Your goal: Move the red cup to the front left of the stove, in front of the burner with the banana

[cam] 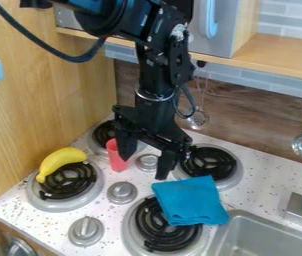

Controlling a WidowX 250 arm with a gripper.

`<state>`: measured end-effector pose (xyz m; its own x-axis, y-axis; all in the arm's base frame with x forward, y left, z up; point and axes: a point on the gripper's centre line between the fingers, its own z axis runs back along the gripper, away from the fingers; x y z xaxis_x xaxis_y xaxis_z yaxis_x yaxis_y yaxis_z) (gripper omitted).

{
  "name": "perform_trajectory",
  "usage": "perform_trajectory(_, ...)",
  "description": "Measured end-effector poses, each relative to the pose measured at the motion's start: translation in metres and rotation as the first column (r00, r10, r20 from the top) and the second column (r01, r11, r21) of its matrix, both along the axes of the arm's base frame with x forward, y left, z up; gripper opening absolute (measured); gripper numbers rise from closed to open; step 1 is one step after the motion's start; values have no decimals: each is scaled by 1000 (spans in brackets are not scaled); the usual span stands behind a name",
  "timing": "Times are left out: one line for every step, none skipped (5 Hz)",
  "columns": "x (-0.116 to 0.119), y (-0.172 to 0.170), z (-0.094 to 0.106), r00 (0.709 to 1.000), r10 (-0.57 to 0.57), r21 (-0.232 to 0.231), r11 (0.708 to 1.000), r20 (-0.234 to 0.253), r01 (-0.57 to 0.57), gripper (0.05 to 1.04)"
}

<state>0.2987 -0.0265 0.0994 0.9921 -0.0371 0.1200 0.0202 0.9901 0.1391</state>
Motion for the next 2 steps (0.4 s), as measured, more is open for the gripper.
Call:
perform_trajectory(10,2,-27,985,-77,18,997,155,75,1001)
perform_trajectory(46,22,-60,962,49,74,995,270,-71,1001)
